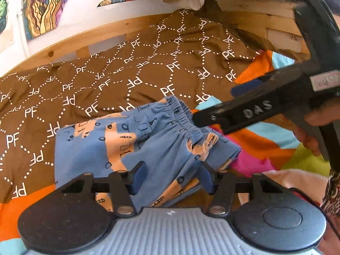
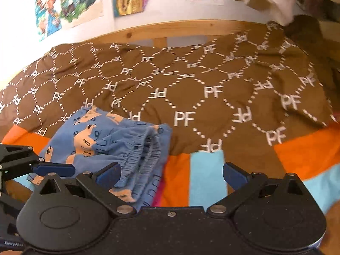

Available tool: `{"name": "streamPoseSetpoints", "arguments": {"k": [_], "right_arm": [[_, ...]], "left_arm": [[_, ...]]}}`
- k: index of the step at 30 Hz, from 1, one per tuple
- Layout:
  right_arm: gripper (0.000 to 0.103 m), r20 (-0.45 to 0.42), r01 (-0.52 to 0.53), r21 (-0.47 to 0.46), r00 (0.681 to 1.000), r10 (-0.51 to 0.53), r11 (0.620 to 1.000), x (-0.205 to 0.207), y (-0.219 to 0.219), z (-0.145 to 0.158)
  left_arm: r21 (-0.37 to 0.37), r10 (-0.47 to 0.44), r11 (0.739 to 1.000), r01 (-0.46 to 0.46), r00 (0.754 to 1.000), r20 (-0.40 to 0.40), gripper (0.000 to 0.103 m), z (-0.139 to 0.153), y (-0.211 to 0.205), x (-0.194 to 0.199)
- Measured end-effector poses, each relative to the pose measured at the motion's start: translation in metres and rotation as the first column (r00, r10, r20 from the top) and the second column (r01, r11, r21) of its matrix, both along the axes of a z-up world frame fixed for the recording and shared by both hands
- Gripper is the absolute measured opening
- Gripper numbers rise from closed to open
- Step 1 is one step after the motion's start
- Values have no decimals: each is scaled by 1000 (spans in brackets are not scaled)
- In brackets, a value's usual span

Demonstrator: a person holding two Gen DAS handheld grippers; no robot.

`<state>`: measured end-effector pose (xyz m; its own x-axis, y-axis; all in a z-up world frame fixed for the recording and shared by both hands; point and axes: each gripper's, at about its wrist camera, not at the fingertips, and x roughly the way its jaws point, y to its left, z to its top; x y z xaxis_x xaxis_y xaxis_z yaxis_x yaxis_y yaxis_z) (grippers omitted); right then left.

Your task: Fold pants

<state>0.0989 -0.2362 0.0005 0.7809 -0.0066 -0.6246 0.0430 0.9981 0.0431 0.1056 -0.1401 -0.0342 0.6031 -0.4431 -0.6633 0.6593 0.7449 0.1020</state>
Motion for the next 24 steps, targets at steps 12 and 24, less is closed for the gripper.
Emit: {"name": "streamPoseSetpoints", "arguments": {"k": [12,24], "right_arm": [[39,-7,-42,113,999,43,993,41,7,-6],[8,49,-7,129,999,0,992,28,7,4]], "left_arm": [[-128,42,990,-54,994,-96,21,0,18,14],[-167,23,985,-38,996,-90,6,12,21,8]]}}
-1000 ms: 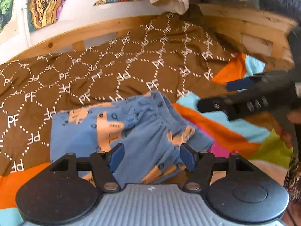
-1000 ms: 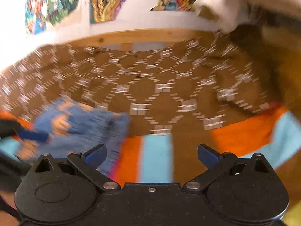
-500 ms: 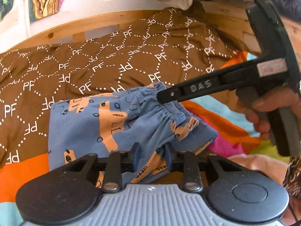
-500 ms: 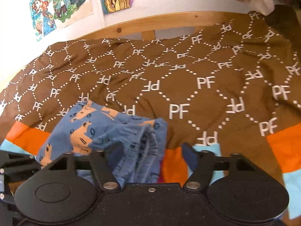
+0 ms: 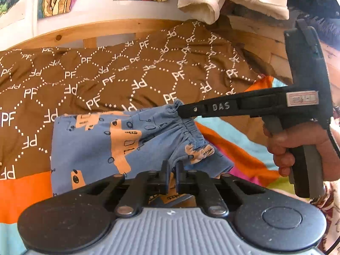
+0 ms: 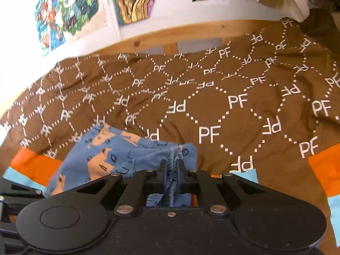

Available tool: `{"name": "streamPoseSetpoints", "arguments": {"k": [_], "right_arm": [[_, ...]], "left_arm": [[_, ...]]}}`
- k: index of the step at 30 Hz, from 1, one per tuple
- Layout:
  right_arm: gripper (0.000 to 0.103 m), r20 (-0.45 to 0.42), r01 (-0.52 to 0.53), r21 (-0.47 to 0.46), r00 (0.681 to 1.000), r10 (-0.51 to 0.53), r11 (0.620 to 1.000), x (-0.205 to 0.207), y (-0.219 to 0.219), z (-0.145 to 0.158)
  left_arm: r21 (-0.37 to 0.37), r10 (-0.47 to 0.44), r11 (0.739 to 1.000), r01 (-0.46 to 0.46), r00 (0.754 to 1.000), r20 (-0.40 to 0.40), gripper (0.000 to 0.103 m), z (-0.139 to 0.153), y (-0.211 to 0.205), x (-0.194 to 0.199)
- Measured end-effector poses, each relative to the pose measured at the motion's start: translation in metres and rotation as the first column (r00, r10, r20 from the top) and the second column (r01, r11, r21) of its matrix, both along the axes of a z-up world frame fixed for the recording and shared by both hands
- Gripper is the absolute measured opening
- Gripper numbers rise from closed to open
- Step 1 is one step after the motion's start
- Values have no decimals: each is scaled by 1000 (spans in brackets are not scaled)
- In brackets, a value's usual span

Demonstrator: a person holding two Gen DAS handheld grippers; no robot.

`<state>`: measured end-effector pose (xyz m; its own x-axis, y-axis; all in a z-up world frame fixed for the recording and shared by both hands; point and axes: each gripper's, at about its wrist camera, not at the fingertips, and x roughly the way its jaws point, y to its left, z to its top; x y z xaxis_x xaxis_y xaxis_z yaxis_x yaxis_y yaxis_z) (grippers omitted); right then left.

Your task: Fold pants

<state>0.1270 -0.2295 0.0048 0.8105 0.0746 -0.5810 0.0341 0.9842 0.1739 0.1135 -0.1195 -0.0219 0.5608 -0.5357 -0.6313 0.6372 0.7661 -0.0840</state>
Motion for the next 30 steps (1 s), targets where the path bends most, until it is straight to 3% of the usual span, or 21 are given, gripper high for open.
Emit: {"name": "streamPoseSetpoints", "arguments": {"k": [5,9,14,17,21,24,27,28,30], "right_arm": [[8,33,27,13,999,-27,1000,-13,-1,13],[9,-34,43,-16,998,-43,999,-10,-5,-1],[25,-62,60,-53,996,-64,997,-15,-3,-12],[48,-41,36,-125,998,-41,992,-20,4,-6],[62,-5,22,-176,1000,-23,984,-27,9,5],[70,3,36,-161,999,-36,986,-29,6,8],[77,-7,47,-147,999,-48,988,-31,4,8],[79,-8,48,-147,999,-50,988,-32,4,8],[88,-6,54,-152,998,-55,987,-34,5,9]], "left_arm": [[-3,-33,999,33,999,2,6,1,-3,-5],[19,-48,999,49,998,-48,6,-14,-7,-3],[-8,-32,999,31,995,-96,8,-16,-2,1],[-24,-28,999,25,992,-120,9,-15,0,3],[-43,-22,999,16,990,-143,11,-10,4,3],[-61,-17,998,7,986,-166,19,-7,8,3],[-76,0,997,-14,983,-185,45,-4,13,4],[-80,10,996,-26,982,-186,60,-1,15,4],[-90,26,995,-44,983,-184,71,5,20,4]]}}
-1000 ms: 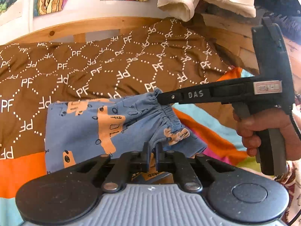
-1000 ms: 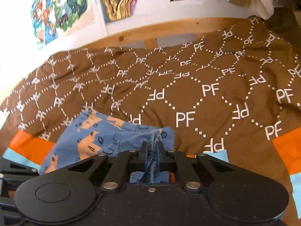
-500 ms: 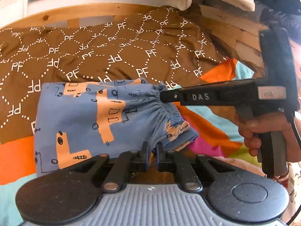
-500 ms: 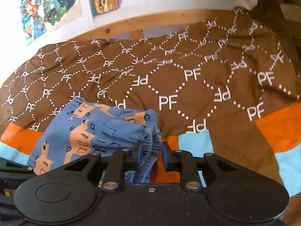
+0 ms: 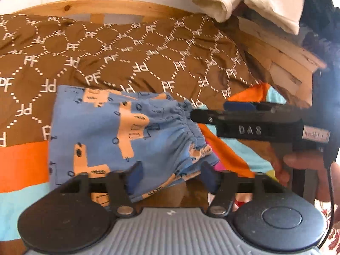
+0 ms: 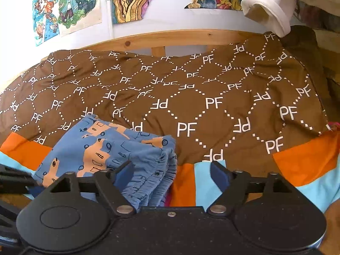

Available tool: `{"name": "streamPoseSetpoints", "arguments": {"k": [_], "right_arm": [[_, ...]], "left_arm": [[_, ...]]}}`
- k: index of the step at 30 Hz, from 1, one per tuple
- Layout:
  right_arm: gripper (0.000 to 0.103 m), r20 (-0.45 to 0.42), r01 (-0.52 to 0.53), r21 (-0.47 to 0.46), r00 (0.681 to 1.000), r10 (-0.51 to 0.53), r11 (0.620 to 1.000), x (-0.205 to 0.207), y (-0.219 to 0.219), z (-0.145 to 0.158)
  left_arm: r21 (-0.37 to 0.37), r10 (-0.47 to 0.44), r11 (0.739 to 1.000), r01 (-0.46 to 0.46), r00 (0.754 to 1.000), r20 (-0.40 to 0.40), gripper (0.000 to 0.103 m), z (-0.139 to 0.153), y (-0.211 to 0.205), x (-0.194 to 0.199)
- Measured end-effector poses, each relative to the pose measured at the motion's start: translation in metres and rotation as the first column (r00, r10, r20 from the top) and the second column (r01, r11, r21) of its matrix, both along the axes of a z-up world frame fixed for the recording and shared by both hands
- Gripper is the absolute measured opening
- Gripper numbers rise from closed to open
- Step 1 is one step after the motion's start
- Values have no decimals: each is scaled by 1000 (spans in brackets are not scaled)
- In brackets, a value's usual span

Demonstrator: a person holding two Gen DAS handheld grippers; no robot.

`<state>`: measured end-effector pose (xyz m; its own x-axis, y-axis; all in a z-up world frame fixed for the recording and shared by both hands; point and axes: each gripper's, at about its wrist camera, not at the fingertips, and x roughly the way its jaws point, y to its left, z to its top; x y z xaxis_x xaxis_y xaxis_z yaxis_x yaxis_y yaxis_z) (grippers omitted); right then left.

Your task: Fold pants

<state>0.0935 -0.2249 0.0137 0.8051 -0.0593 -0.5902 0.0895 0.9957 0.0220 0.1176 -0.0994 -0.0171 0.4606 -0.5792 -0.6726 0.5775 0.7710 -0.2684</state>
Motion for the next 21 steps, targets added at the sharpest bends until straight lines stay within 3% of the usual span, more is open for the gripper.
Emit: {"name": "streamPoseSetpoints", "arguments": {"k": [5,11,13,18,19,21], "right_arm": [[102,14,20,-11,1000,-20,1000,-4,0,4],[102,9,35,-57,999,-34,998,-4,6,5],[102,10,10,-77,1000,-9,997,-4,13,4],[102,-57,-35,-124,998,28,992,2,29,-10],[102,-85,-32,-142,996,20,989,3,31,-15],[102,-125,-22,-178,992,0,984,0,32,-25]], "left_arm": [[-20,93,995,-93,996,10,98,14,19,1],[1,274,962,-274,962,19,103,18,51,8],[42,345,938,-345,938,24,103,14,59,13],[257,501,830,-495,864,46,103,-14,69,30],[288,511,818,-498,859,34,102,-23,71,31],[267,519,823,-501,855,3,102,-31,76,30]]}}
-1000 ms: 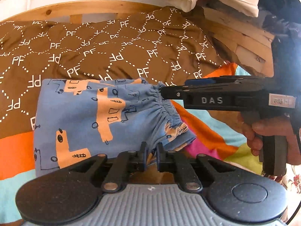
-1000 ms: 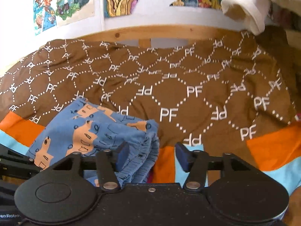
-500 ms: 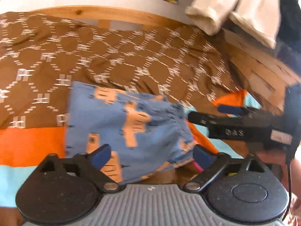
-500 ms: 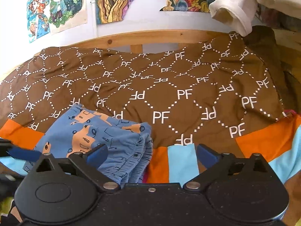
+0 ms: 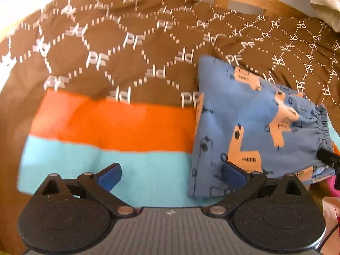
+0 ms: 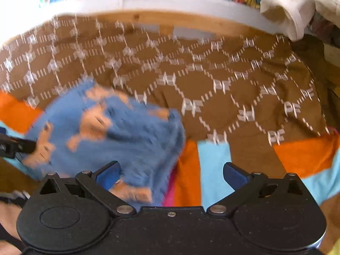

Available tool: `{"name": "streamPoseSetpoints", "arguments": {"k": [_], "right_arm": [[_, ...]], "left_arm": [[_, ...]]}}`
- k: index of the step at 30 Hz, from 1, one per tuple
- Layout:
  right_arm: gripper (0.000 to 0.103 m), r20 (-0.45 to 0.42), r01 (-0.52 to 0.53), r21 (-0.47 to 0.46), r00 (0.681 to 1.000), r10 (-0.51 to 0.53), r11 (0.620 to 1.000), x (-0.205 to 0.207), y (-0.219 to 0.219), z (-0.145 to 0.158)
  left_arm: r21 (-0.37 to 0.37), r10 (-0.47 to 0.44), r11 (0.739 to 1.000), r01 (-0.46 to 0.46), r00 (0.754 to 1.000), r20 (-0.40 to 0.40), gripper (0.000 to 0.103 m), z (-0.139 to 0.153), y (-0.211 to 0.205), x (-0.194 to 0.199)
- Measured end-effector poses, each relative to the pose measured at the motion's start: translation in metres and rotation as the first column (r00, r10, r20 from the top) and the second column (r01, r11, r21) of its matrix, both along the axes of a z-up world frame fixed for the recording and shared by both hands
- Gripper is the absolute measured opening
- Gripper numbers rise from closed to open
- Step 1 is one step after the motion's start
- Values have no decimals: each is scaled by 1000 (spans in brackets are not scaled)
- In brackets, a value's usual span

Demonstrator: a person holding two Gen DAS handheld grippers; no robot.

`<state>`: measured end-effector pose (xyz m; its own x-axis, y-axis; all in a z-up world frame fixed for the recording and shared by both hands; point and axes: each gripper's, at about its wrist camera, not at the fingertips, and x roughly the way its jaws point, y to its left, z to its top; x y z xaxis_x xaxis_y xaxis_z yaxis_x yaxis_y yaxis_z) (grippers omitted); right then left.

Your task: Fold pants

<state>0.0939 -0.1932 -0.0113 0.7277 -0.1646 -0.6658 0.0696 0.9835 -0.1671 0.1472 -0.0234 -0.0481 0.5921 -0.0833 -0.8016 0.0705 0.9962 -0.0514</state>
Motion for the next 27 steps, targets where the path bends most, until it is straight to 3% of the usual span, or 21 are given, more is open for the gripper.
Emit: {"name": "streamPoseSetpoints", "arguments": {"k": [5,9,11,16,21,24,27], "right_arm": [[102,9,25,79,1000,-26,997,-18,-12,-4],[102,79,-11,51,997,7,999,-14,-13,14],[102,118,-9,38,993,5,999,-2,-13,20],[102,121,-25,129,993,9,991,38,-18,19],[102,41,5,31,999,-6,1000,60,-25,-10],[102,51,47,118,997,-54,992,53,-42,-12],[102,82,67,126,994,-78,990,43,-48,-3]], "left_arm": [[3,6,1000,-6,1000,11,103,8,-1,2],[-46,51,998,-42,979,197,103,39,-1,0],[-62,3,998,12,972,234,103,50,-7,14],[26,-183,983,182,953,240,103,44,-42,78],[211,-239,957,200,955,178,103,8,-66,121],[157,-232,966,205,954,187,103,2,-58,127],[115,-197,977,179,966,170,103,9,-50,128]]}}
